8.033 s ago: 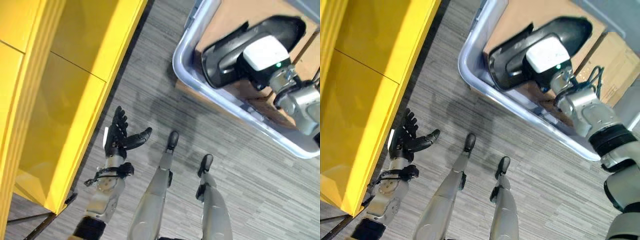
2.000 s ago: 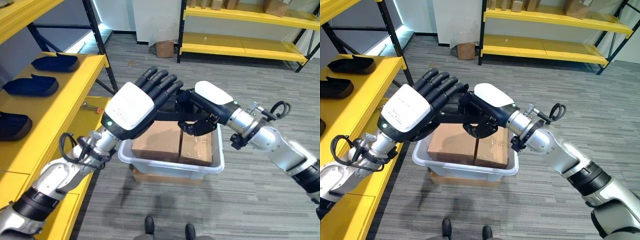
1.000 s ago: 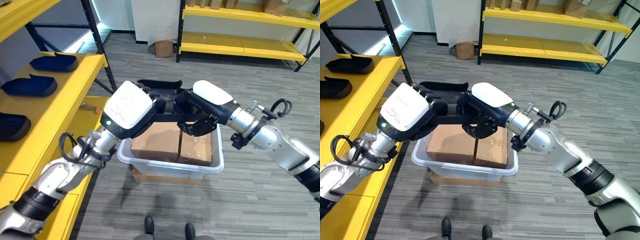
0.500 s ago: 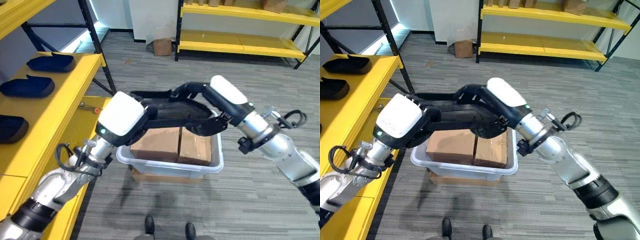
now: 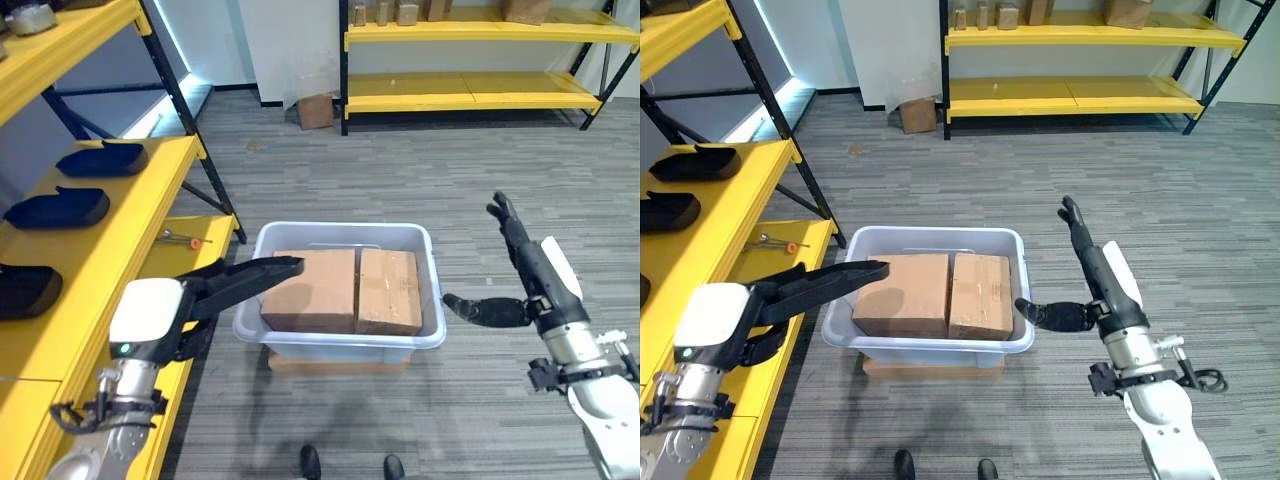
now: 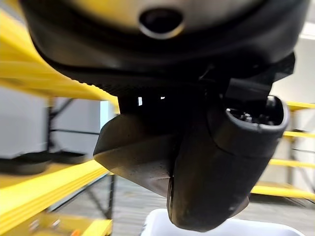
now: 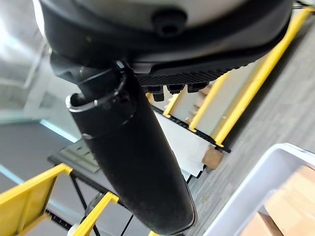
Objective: Move parts from the plastic box to the shelf.
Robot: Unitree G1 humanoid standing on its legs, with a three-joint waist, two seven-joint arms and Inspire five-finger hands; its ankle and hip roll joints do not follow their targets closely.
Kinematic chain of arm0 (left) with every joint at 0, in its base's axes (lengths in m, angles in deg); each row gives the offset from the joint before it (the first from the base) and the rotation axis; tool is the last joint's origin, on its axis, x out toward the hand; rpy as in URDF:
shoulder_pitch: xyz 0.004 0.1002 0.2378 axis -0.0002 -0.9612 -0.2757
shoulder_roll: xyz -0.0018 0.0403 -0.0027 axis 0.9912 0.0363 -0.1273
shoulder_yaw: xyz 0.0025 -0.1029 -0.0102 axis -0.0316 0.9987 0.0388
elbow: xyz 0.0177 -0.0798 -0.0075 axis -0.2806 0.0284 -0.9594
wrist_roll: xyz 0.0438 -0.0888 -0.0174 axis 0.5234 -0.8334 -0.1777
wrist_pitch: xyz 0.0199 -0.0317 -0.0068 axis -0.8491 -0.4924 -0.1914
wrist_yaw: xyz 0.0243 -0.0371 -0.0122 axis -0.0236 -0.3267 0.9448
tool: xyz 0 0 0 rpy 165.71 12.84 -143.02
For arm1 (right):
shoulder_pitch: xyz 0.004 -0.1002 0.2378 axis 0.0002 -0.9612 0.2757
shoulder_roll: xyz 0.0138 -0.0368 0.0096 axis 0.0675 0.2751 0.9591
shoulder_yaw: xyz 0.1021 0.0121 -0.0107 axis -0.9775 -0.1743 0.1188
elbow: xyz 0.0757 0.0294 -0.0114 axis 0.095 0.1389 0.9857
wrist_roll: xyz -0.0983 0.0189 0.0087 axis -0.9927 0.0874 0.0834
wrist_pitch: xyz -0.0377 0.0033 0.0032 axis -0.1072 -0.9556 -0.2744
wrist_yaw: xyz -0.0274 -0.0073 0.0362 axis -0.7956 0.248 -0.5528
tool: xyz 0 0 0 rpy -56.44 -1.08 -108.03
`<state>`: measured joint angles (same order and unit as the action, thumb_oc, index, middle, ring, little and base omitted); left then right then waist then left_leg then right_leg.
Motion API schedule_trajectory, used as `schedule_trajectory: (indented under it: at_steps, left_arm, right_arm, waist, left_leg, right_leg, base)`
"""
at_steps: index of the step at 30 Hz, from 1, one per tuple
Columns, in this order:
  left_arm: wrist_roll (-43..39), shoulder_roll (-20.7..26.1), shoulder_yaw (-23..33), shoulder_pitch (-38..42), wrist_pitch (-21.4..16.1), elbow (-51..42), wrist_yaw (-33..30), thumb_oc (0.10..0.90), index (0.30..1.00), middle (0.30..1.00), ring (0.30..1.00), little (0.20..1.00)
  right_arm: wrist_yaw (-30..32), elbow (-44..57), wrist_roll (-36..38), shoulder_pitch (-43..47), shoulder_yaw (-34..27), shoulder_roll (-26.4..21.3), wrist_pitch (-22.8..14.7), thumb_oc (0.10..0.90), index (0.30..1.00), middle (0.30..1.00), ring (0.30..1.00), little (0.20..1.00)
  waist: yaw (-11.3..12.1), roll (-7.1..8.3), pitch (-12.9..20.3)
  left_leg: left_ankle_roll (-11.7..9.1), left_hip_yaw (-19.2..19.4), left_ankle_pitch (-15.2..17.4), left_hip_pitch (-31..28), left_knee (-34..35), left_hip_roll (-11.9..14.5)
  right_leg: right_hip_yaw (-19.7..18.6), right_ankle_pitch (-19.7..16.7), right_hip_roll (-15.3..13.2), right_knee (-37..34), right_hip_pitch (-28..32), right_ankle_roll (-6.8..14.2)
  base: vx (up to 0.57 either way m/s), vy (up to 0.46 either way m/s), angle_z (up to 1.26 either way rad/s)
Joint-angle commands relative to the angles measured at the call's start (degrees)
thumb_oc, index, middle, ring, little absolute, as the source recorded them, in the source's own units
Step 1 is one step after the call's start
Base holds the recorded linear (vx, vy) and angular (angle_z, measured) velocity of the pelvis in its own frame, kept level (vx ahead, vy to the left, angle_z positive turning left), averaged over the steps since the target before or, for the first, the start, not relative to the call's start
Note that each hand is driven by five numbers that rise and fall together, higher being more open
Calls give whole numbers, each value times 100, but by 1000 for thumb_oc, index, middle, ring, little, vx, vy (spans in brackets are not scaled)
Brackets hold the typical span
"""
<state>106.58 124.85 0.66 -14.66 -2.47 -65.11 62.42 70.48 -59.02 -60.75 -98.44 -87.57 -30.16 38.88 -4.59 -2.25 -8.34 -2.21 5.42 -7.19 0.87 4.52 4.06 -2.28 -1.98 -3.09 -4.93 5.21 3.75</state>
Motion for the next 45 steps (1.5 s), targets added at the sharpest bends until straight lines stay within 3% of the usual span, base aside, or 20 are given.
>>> schedule_trajectory:
  at_steps: [1, 6, 7, 9, 10, 11, 13, 18, 20, 25, 27, 29, 31, 32, 34, 37, 39, 45]
  left_arm:
    - [-475, 190, 683, 500, 4, -102, -736, 400, 300, 300, 300, 300]
    - [-545, -16, 882, 305, 29, -275, -730, 400, 300, 300, 300, 300]
    - [-515, -5, 897, 309, 47, -314, -737, 400, 300, 300, 300, 300]
    - [-532, -8, 894, 340, 59, -339, -714, 400, 300, 300, 300, 300]
    - [-508, 22, 847, 443, 73, -365, -749, 400, 300, 300, 300, 300]
    - [-504, 34, 810, 516, 61, -415, -745, 400, 300, 300, 300, 300]
    - [-515, 54, 763, 660, 37, -486, -796, 400, 300, 300, 300, 300]
    - [-524, -42, 813, 838, -7, -792, -900, 400, 300, 300, 300, 300]
    - [-436, -44, 871, 1019, 33, -967, -1004, 400, 300, 300, 300, 300]
    - [-323, 47, 830, 1378, 65, -1199, -1142, 400, 300, 300, 300, 300]
    - [-233, 86, 742, 1557, 66, -1338, -1178, 400, 300, 300, 300, 300]
    - [-171, 122, 680, 1679, 51, -1439, -1272, 400, 300, 300, 300, 300]
    - [-104, 164, 630, 1782, 79, -1574, -1421, 400, 300, 300, 300, 300]
    - [-68, 226, 662, 1865, 93, -1734, -1524, 400, 300, 300, 300, 300]
    - [-50, 253, 764, 1883, 138, -1836, -1665, 400, 300, 300, 300, 300]
    - [-60, 242, 837, 1862, 156, -1916, -1724, 400, 300, 300, 300, 300]
    - [-23, 258, 973, 1839, 256, -1968, -1898, 400, 300, 300, 300, 300]
    - [-52, 239, 1149, 1681, 337, -1932, -1947, 400, 300, 300, 300, 300]
  right_arm:
    - [158, 150, 279, 798, -285, -183, -467, 900, 1000, 1000, 1000, 1000]
    - [166, 227, 224, 1026, -160, -207, -503, 900, 1000, 1000, 1000, 1000]
    - [194, 254, 214, 1143, -100, -219, -519, 900, 1000, 1000, 1000, 1000]
    - [251, 250, 182, 1252, -39, -225, -546, 900, 1000, 1000, 1000, 1000]
    - [394, 256, 75, 1432, 61, -257, -562, 900, 1000, 1000, 1000, 1000]
    - [463, 262, 20, 1525, 117, -261, -566, 900, 1000, 1000, 1000, 1000]
    - [577, 255, -64, 1648, 211, -246, -579, 900, 1000, 1000, 1000, 1000]
    - [654, 325, -245, 1689, 370, -194, -595, 900, 1000, 1000, 1000, 1000]
    - [770, 392, -352, 1563, 283, -123, -619, 900, 1000, 1000, 1000, 1000]
    - [930, 432, -485, 1414, 154, 2, -625, 900, 1000, 1000, 1000, 1000]
    - [1037, 452, -592, 1365, 129, 71, -644, 900, 1000, 1000, 1000, 1000]
    - [1081, 475, -614, 1326, 109, 136, -650, 900, 1000, 1000, 1000, 1000]
    - [1106, 514, -691, 1312, 155, 203, -663, 900, 1000, 1000, 1000, 1000]
    - [1131, 534, -813, 1410, 265, 221, -650, 900, 1000, 1000, 1000, 1000]
    - [1132, 531, -878, 1494, 384, 261, -633, 900, 1000, 1000, 1000, 1000]
    - [1151, 532, -972, 1557, 463, 282, -631, 900, 1000, 1000, 1000, 1000]
    - [1165, 481, -1174, 1688, 641, 349, -583, 900, 1000, 1000, 1000, 1000]
    - [1077, 385, -1409, 1668, 796, 545, -479, 900, 1000, 1000, 1000, 1000]
  waist:
    - [82, 135, 528]
    - [250, 44, 339]
    - [335, 11, 264]
    - [357, -11, 196]
    - [438, -23, 71]
    - [464, 2, 6]
    - [456, 86, -65]
    - [393, 343, -4]
    - [278, 377, 95]
    - [78, 294, 271]
    - [-24, 206, 406]
    - [-9, 156, 467]
    - [56, 114, 519]
    - [158, 134, 492]
    - [235, 183, 448]
    - [282, 217, 421]
    - [377, 293, 382]
    - [615, 442, 342]
  left_leg:
    - [-501, -294, -95, -9, -234, 992]
    - [-649, -524, -554, 132, -242, 1223]
    - [-700, -616, -783, 224, -233, 1264]
    - [-779, -711, -924, 295, -175, 1294]
    - [-799, -707, -1156, 477, -153, 1262]
    - [-752, -690, -1144, 576, -188, 1199]
    - [-664, -485, -965, 668, -426, 1106]
    - [-382, -351, 359, 542, -1807, 798]
    - [-350, -55, 797, 219, -2343, 893]
    - [-441, 21, 1058, -374, -2315, 1021]
    - [-436, 177, 1173, -778, -1377, 1025]
    - [-496, 209, 1198, -858, -886, 1004]
    - [-423, 99, 1189, -911, -478, 787]
    - [-300, -4, 1204, -876, -360, 540]
    - [-162, -85, 1253, -847, -308, 302]
    - [-73, -130, 1257, -849, -258, 155]
    - [119, -237, 1226, -842, -133, -181]
    - [376, -428, 1233, -806, -41, -682]
  right_leg:
    - [126, 690, 32, 707, -72, 36]
    - [214, 788, 347, 811, -118, -160]
    - [267, 740, 417, 813, -150, -199]
    - [385, 789, 442, 799, -133, -227]
    - [555, 792, 429, 817, -179, -252]
    - [660, 789, 384, 847, -226, -259]
    - [819, 721, 305, 850, -339, -275]
    - [1267, 455, 27, 700, -557, -283]
    - [1643, 389, -11, 557, -593, -315]
    - [2114, 305, -75, 570, -703, -278]
    - [2316, 264, -163, 615, -759, -162]
    - [2393, 182, -275, 633, -784, -86]
    - [2404, 5, -452, 641, -827, 59]
    - [2386, -158, -623, 641, -856, 188]
    - [2340, -296, -792, 647, -890, 291]
    - [2319, -393, -917, 650, -918, 375]
    - [2248, -618, -1160, 663, -1008, 506]
    - [2214, -917, -1735, 707, -944, 778]
  base:
    - [-62, -135, 7]
    - [-129, -163, 6]
    - [-120, -149, 16]
    - [-151, -108, 36]
    - [-208, -84, 41]
    - [-283, -117, 53]
    - [-220, -103, 69]
    - [-223, -91, 94]
    - [-179, -80, 80]
    - [-64, 67, 103]
    - [-29, 193, 63]
    - [-31, 231, 78]
    - [-38, 353, 104]
    - [-70, 394, 43]
    - [-63, 247, 31]
    - [-48, 179, 7]
    - [-86, 287, -4]
    - [-21, 243, 8]
